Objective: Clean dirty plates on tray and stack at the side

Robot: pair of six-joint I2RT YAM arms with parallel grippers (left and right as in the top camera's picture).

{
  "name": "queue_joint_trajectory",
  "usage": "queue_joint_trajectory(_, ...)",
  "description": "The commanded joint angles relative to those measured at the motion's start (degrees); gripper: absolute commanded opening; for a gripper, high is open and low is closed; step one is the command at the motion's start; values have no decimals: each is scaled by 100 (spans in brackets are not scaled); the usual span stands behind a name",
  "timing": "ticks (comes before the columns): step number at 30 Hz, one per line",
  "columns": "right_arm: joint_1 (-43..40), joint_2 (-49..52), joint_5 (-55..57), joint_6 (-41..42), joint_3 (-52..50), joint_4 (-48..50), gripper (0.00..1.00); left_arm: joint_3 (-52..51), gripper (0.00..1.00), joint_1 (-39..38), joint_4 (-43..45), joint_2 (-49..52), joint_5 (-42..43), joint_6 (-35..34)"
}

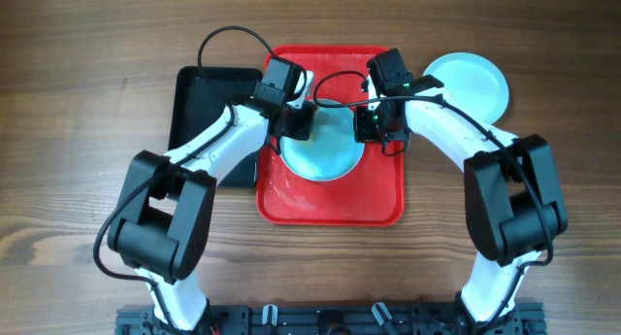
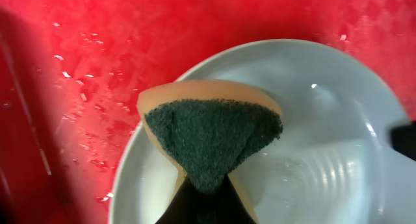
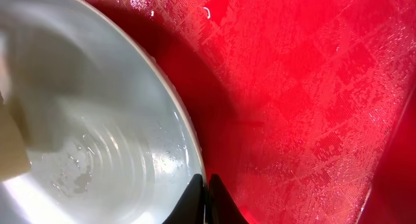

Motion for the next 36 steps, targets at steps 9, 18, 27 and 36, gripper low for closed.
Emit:
queue_joint_trajectory(9,28,-136,-55,90,-50,50,4,17,4,448,17,793,192,-15)
queue_joint_trajectory(18,28,-136,-271,87,-50,94,4,17,6,323,293,800,1996,-494)
queue_joint_trajectory(27,28,-136,-269,83,-50,94,4,20,4,177,146,750,3425,-597)
queue_joint_trajectory(36,28,-136,-269,46,-50,90,4,131,4,431,-951,-671,1788,-581)
